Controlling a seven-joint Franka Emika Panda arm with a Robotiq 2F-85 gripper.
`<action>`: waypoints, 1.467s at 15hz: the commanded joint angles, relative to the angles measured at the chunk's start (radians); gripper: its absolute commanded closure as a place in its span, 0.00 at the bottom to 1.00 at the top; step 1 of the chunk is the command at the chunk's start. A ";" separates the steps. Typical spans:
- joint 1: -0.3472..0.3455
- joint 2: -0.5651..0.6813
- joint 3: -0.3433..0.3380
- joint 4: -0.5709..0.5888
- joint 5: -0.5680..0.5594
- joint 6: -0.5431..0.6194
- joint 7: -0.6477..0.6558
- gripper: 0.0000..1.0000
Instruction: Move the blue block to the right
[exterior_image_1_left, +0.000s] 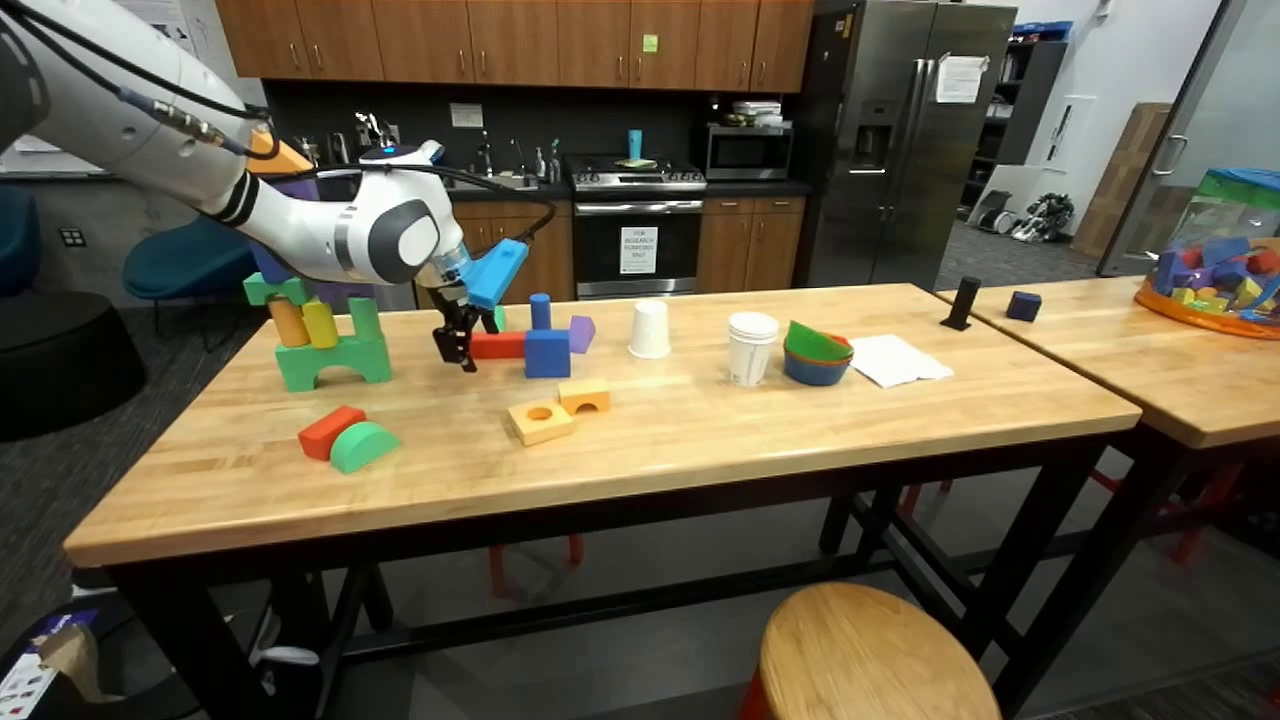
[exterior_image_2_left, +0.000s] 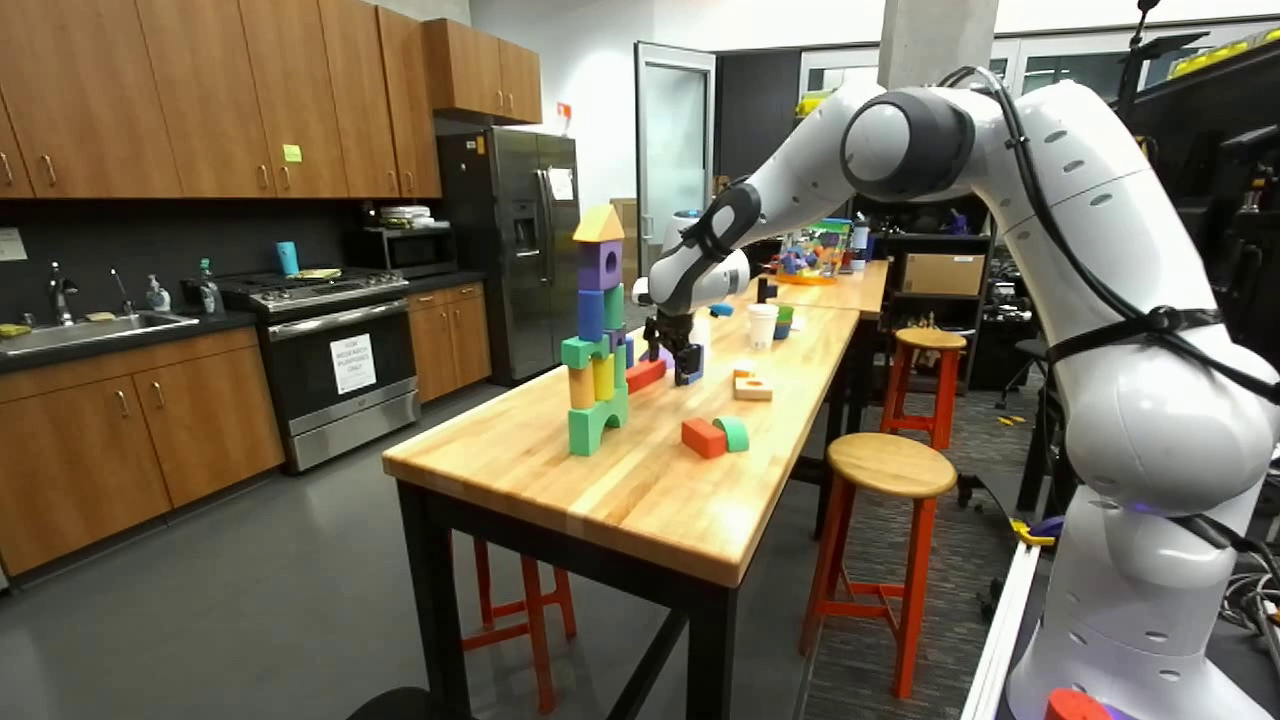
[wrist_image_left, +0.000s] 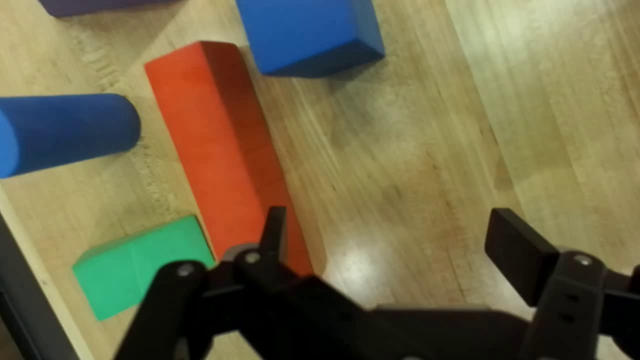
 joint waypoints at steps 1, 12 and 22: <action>0.003 0.089 -0.027 0.126 -0.084 0.029 0.072 0.00; -0.018 0.202 -0.041 0.299 -0.151 -0.003 0.147 0.86; -0.031 0.210 -0.049 0.345 -0.165 -0.039 0.160 1.00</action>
